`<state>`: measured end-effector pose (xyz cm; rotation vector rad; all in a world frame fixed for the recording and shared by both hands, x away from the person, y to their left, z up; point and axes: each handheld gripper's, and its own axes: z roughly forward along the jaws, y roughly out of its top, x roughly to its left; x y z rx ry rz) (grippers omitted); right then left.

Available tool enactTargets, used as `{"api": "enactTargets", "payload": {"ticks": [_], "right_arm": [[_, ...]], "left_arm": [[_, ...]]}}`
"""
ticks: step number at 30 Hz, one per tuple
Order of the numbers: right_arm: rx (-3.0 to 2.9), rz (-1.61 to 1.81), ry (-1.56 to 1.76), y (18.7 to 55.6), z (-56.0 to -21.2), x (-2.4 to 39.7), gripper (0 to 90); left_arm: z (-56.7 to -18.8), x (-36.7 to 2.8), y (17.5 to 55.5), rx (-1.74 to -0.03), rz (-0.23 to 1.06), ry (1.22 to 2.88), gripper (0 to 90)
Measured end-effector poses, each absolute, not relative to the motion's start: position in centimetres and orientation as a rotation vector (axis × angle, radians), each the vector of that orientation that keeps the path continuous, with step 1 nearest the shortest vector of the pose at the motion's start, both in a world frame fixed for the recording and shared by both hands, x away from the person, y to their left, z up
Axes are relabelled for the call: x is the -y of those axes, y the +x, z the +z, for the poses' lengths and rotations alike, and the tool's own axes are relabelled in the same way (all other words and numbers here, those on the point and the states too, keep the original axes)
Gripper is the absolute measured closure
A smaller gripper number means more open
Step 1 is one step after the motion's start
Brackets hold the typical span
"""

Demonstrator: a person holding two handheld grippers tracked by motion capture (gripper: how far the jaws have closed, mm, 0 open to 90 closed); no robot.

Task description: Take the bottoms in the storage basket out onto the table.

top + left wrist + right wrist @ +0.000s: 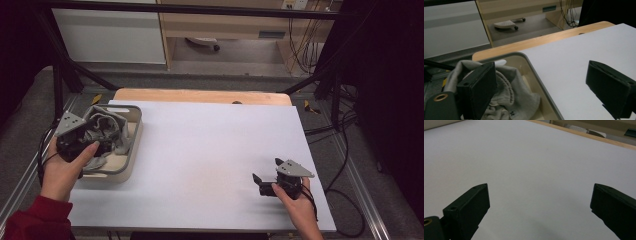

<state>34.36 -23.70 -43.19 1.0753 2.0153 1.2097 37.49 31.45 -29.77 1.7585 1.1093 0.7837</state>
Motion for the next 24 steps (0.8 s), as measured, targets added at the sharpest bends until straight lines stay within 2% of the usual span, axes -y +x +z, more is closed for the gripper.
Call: {"api": "enactTargets", "payload": {"ticks": [6, 8, 11, 24], "right_arm": [[-2.019, 1.213, 1.073, 34.3, -43.2, 23.5, 2.7], [-2.019, 1.211, 1.073, 34.4, -43.2, 23.5, 2.7], [-2.023, 1.206, 1.074, 34.4, -43.3, 23.6, 2.7], [-2.034, 1.204, 1.070, 34.5, -43.4, 23.5, 2.5]], "left_arm": [[-28.6, -32.8, 39.3, -1.151, 0.796, 1.745, 9.7], [-28.3, -33.2, 39.9, -1.177, 0.850, 1.739, 9.8], [-28.3, -33.4, 40.4, -1.181, 0.856, 1.752, 9.6], [-30.7, -38.0, 44.9, -1.367, 0.831, 1.720, 11.8]]}}
